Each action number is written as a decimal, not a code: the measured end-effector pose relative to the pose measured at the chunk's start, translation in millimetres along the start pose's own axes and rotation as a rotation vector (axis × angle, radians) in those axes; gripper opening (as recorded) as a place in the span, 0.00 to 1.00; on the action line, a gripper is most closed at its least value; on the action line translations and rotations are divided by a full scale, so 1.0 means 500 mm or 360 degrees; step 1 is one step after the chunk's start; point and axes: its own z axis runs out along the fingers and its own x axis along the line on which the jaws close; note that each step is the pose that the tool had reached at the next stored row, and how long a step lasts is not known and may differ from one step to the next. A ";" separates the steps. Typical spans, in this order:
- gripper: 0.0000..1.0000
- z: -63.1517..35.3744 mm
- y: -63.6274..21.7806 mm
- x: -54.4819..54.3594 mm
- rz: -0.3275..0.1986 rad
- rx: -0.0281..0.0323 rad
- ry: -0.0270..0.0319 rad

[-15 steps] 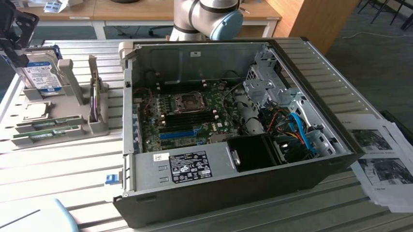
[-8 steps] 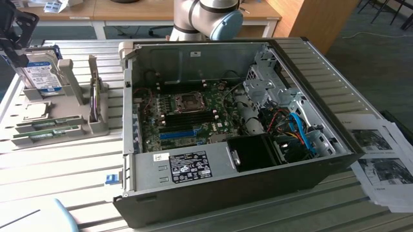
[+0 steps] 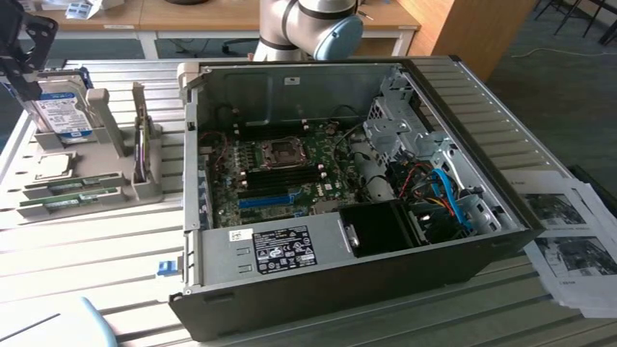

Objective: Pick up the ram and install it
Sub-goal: 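Pick up the ram and move it above insertion slot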

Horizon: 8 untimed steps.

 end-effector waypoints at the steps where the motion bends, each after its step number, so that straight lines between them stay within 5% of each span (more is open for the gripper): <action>1: 0.09 0.000 0.000 0.000 -0.0026 -0.00006 0.00012; 8: 0.09 0.000 0.000 0.000 -0.0194 -0.00045 0.00088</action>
